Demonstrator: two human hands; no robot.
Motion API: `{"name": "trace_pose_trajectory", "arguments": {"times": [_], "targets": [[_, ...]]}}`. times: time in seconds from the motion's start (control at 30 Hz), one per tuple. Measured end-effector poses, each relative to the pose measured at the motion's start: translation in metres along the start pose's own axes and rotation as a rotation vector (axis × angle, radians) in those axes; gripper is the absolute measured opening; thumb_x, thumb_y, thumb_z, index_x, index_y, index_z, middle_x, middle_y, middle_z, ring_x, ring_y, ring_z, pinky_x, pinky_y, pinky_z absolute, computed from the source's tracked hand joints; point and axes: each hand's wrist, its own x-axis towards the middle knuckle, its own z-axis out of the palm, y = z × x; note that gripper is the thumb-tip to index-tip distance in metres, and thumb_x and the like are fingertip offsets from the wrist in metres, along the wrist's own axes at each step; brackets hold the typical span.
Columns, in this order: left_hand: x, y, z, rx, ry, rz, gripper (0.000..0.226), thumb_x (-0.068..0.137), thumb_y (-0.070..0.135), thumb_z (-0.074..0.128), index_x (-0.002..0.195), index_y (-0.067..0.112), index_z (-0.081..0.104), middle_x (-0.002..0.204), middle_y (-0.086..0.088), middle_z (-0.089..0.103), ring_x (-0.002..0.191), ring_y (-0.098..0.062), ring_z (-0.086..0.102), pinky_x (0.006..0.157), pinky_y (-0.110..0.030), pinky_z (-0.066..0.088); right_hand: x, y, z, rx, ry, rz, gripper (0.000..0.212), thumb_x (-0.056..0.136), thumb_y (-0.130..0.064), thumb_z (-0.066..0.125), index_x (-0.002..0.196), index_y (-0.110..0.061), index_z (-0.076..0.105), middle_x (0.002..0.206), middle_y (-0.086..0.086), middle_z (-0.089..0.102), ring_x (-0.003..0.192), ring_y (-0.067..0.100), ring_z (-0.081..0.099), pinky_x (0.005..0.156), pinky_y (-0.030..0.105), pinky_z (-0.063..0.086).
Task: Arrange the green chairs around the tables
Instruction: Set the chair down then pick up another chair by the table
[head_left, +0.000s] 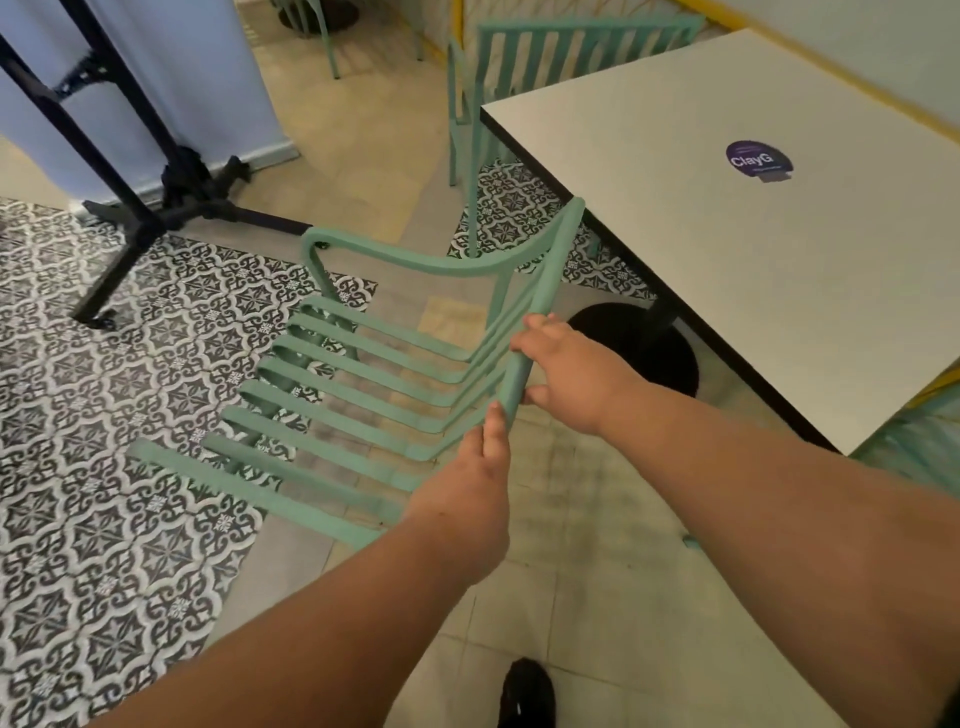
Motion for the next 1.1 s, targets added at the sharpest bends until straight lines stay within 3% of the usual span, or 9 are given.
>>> {"name": "trace_pose_trajectory", "arguments": {"times": [0.1,0.27,0.5,0.67,0.73,0.8,0.93,1.1], "targets": [[-0.012,-0.019,-0.006,-0.006,-0.023,0.021,0.121,0.086,0.007,0.066,0.151,0.021,-0.034,0.167,0.004,0.005,0.125,-0.027,0.057,0.099,-0.04,0.05,-0.003,-0.014,0.006,0.026,0.022,-0.005,0.057,0.088,-0.028,0.078,0.138,-0.017,0.053,0.157,0.009,0.035,0.149,0.028,0.026,0.117,0.041,0.031],[-0.031,-0.052,-0.017,-0.008,-0.036,0.071,0.108,0.084,-0.001,0.047,0.151,0.031,-0.033,0.165,0.006,0.013,0.106,-0.026,0.062,0.087,-0.04,0.055,-0.004,-0.038,0.012,-0.12,0.051,-0.021,0.057,0.086,-0.044,0.074,0.136,-0.025,0.055,0.147,0.001,0.044,0.147,0.029,0.028,0.113,0.047,0.035],[-0.047,-0.096,-0.025,0.036,-0.049,0.093,0.114,0.085,0.002,0.052,0.145,0.041,-0.038,0.163,0.004,0.02,0.085,-0.015,0.059,0.07,-0.032,0.053,-0.005,-0.064,0.026,-0.145,0.092,-0.049,0.059,0.084,-0.054,0.072,0.135,-0.028,0.055,0.141,-0.001,0.046,0.139,0.026,0.035,0.108,0.046,0.038],[-0.05,-0.101,-0.023,0.152,0.051,0.079,0.107,0.088,0.012,0.051,0.148,0.035,-0.035,0.161,0.006,0.021,0.096,-0.018,0.051,0.069,-0.033,0.049,-0.003,-0.059,0.031,-0.085,0.133,-0.057,0.073,0.076,-0.061,0.075,0.138,-0.03,0.053,0.139,-0.001,0.045,0.137,0.025,0.034,0.111,0.045,0.033],[-0.054,-0.094,-0.018,0.122,0.125,0.03,0.103,0.089,0.026,0.053,0.15,0.035,-0.031,0.164,0.006,0.019,0.12,-0.022,0.049,0.084,-0.04,0.05,0.002,-0.045,0.024,-0.031,0.135,-0.022,0.094,0.069,-0.07,0.076,0.148,-0.029,0.044,0.151,0.004,0.038,0.144,0.027,0.025,0.117,0.047,0.026],[-0.058,-0.084,-0.016,0.069,0.219,-0.029,0.096,0.089,0.044,0.051,0.153,0.031,-0.02,0.162,0.005,0.023,0.136,-0.024,0.039,0.103,-0.047,0.042,0.011,-0.026,0.01,-0.036,0.103,0.042,0.112,0.066,-0.08,0.072,0.157,-0.03,0.031,0.165,0.007,0.023,0.153,0.027,0.01,0.123,0.052,0.017],[-0.039,-0.059,-0.018,0.014,0.337,-0.026,0.081,0.095,0.049,0.048,0.155,0.026,-0.001,0.16,0.003,0.029,0.141,-0.023,0.033,0.112,-0.046,0.034,0.039,-0.004,-0.014,-0.218,-0.021,0.037,0.12,0.063,-0.087,0.066,0.161,-0.033,0.023,0.171,0.003,0.004,0.156,0.029,-0.01,0.123,0.057,0.01],[0.013,-0.037,-0.029,0.002,0.311,-0.102,0.078,0.101,0.044,0.046,0.159,0.021,-0.001,0.156,-0.002,0.032,0.136,-0.027,0.04,0.105,-0.045,0.039,0.064,-0.007,-0.008,-0.341,-0.115,-0.059,0.115,0.066,-0.085,0.066,0.159,-0.031,0.028,0.17,0.005,0.012,0.156,0.031,-0.01,0.123,0.052,0.006]]}}
